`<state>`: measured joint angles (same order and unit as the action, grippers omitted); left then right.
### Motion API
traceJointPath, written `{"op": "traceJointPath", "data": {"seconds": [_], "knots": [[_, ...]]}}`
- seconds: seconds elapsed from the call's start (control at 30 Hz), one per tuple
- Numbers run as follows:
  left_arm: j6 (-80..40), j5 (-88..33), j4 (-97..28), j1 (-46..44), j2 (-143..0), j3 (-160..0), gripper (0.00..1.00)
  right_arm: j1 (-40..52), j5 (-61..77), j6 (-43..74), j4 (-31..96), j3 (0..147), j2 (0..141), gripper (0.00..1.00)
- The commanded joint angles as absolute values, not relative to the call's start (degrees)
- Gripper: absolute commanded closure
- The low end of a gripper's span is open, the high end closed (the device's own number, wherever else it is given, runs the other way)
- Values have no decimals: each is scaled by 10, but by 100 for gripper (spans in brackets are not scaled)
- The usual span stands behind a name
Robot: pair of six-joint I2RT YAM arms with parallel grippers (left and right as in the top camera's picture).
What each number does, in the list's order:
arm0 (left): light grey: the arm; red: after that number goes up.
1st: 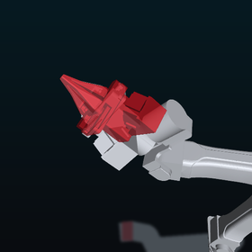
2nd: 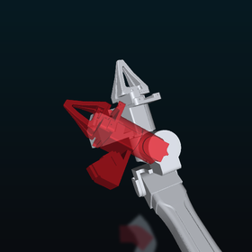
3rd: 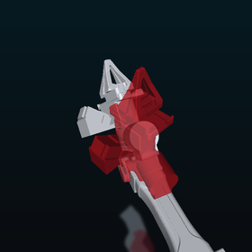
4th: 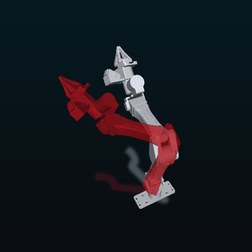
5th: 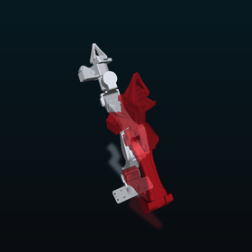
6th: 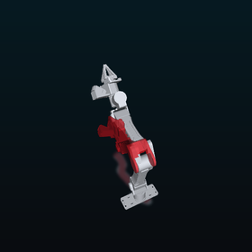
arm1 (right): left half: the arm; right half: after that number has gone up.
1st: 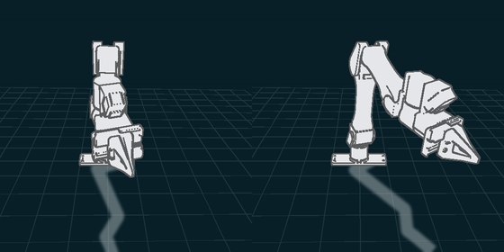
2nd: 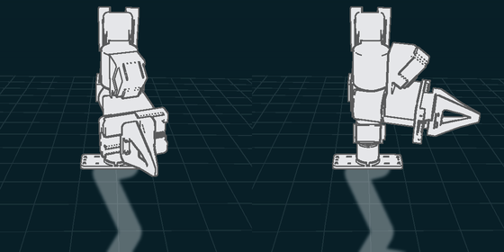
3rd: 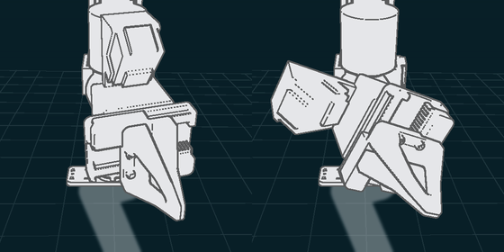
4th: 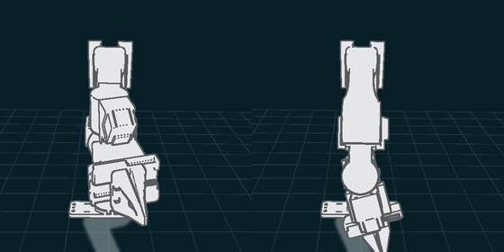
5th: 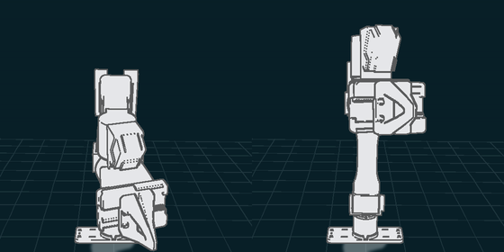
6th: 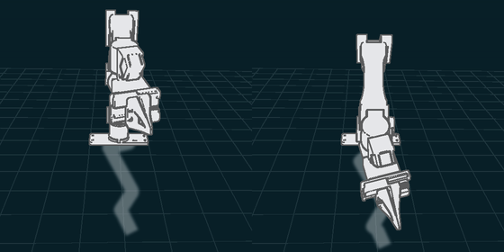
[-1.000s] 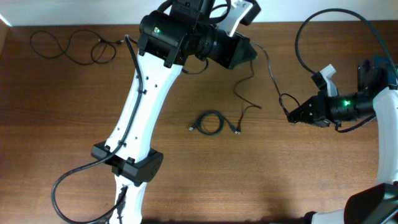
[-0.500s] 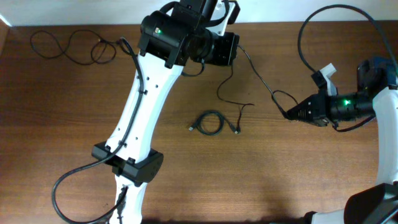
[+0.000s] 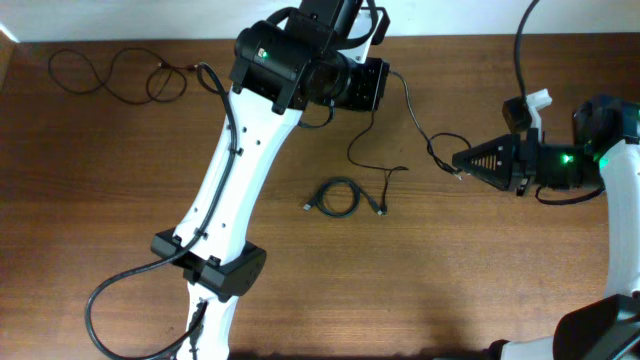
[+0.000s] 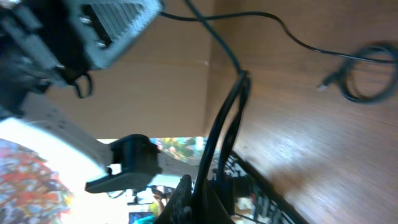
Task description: Untangle cables
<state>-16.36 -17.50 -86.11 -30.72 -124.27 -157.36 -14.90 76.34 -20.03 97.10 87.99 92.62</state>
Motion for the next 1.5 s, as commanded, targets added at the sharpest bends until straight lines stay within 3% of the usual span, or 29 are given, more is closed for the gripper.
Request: {"op": "traceJointPath", "data": {"seconds": [0.0,0.17,0.43,0.53,0.6,0.67,0.77,0.9,1.1,1.23,1.47], "knots": [[-171,-169,-861,-313,-1219,-1583,100,-146,814,-226,973,881,912,96],[-171,-170,-861,-314,-1219,-1583,100,-146,726,-285,946,881,912,96],[-157,-182,-858,-336,-1219,-1583,100,-146,817,-341,944,881,912,96],[-112,-163,-855,-339,-1219,-1583,91,-146,792,-341,935,881,912,96],[-112,-156,-856,-339,-1219,-1583,100,-146,718,-341,918,881,912,96],[-112,-156,-856,-341,-1219,-1583,100,-146,648,-332,912,881,913,96],[-112,-156,-856,-347,-1219,-1583,100,-146,538,-249,885,881,913,96],[-112,-156,-855,-350,-1219,-1583,100,-146,263,-12,823,881,913,96],[-112,-156,-849,-350,-1219,-1583,100,-146,75,140,812,881,914,96],[-112,-156,-849,-350,-1219,-1583,100,-146,32,190,811,881,914,72],[-113,-217,-827,-350,-1219,-1583,100,-146,162,138,814,881,914,61]]}}
